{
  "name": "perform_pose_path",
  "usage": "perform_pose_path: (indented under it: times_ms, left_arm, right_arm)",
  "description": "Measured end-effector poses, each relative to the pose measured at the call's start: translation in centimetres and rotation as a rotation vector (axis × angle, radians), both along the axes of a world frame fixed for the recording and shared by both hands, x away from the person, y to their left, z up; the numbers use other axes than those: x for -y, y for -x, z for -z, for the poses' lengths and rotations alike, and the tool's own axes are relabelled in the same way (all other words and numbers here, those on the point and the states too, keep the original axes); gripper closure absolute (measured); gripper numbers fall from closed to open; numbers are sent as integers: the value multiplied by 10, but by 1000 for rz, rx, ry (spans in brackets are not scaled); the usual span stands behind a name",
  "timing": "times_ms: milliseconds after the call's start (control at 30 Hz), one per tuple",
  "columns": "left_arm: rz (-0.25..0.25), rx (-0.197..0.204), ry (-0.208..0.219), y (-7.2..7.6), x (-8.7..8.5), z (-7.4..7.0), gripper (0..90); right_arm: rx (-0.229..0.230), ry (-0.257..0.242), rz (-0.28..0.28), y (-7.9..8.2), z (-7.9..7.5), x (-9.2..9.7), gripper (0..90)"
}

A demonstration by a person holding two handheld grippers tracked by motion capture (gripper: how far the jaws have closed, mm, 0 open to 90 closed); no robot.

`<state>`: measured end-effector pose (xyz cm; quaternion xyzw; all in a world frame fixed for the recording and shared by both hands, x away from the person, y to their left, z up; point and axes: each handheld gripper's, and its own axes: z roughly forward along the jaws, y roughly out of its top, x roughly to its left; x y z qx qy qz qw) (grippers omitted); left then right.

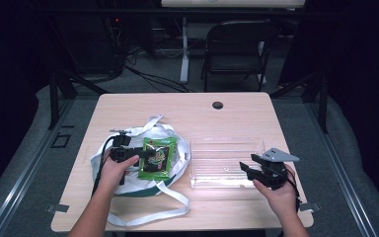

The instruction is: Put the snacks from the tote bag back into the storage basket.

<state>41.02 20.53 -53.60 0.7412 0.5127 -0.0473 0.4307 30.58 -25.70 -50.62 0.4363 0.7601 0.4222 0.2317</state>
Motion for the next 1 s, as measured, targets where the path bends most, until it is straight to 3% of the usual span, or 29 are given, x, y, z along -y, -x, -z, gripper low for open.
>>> perform_pose_path:
  times_ms: [1000]
  left_arm:
    - [77,-82,28,-7,12,14,337]
  right_arm:
    - [7,3,20,5,1,3,452]
